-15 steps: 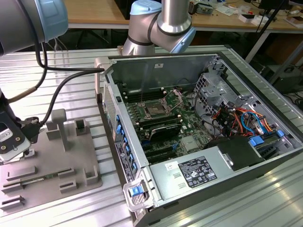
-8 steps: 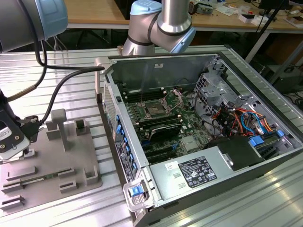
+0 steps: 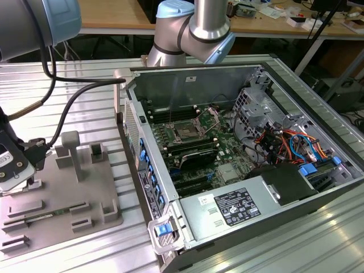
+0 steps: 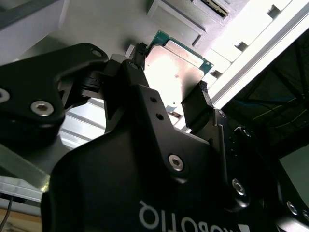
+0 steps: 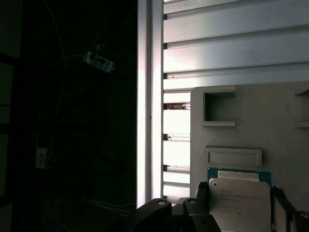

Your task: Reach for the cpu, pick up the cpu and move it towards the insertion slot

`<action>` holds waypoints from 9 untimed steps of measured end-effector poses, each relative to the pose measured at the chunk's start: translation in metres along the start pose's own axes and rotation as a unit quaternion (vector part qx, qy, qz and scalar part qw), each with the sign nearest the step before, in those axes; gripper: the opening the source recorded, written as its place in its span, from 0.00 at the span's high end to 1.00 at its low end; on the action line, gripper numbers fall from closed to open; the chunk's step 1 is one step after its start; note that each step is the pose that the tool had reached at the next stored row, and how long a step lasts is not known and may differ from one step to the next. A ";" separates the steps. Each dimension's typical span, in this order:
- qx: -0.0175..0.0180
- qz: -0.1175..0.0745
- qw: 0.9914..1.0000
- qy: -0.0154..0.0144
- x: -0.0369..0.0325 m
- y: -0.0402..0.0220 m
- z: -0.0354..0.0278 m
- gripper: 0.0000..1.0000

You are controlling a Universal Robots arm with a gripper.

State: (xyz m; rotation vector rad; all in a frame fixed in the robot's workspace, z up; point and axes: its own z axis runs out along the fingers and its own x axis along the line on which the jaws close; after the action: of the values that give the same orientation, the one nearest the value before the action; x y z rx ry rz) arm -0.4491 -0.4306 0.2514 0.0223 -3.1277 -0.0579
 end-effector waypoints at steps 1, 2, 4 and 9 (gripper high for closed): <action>0.000 0.000 1.000 0.000 0.0000 0.0000 -0.0007 0.45; 0.000 0.000 1.000 0.000 0.0000 0.0001 -0.0011 0.45; 0.000 0.000 1.000 0.000 0.0000 0.0001 -0.0020 0.45; 0.000 0.000 1.000 0.000 0.0000 0.0001 -0.0038 0.45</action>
State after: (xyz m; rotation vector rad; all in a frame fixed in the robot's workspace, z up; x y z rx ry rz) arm -0.4491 -0.4305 0.2552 0.0223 -3.1276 -0.0579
